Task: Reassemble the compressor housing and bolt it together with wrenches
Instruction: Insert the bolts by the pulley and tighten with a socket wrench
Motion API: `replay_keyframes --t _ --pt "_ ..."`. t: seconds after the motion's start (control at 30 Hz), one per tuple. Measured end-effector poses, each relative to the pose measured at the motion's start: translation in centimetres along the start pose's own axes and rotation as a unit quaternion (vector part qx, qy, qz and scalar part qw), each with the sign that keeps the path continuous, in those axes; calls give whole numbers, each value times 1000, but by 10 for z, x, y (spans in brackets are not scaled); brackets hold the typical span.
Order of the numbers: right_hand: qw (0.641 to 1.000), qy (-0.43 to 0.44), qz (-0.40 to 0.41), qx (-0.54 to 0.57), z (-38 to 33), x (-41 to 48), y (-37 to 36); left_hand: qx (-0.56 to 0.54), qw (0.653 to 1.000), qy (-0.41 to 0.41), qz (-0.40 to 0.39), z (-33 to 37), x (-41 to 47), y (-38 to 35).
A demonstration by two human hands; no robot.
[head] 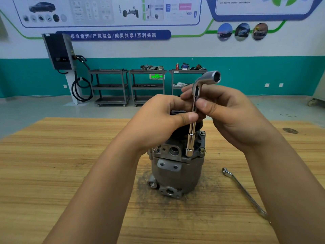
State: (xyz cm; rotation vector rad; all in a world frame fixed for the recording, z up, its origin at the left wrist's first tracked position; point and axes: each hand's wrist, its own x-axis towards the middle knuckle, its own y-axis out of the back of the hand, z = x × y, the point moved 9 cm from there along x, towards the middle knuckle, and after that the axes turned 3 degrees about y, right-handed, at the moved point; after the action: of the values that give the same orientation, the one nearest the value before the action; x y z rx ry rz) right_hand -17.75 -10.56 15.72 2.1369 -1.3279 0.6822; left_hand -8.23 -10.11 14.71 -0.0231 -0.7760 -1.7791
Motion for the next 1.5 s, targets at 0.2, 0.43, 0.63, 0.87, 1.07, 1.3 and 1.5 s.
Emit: replay_keyframes --t 0.2,0.43,0.63,0.87,1.07,1.3,1.5 --pt "998 -21 53 6 7 0 8 -16 1000 -11 10 5 -2 0" --pt "1000 -14 19 2 4 0 2 15 998 -15 53 3 1 3" --pt "999 -14 25 13 3 -1 3 5 1000 -7 -17 1 -1 -4" --pt "999 -14 52 -3 4 -1 4 4 1000 -27 -5 7 -1 -5" --pt "1000 -4 -8 -13 2 -1 -1 20 999 -23 -29 4 -1 -5" --pt "997 -22 75 -10 9 -2 13 11 1000 -18 -12 5 -2 -5" --pt "1000 -11 13 -13 2 -2 2 20 999 -30 -30 5 -1 -5"
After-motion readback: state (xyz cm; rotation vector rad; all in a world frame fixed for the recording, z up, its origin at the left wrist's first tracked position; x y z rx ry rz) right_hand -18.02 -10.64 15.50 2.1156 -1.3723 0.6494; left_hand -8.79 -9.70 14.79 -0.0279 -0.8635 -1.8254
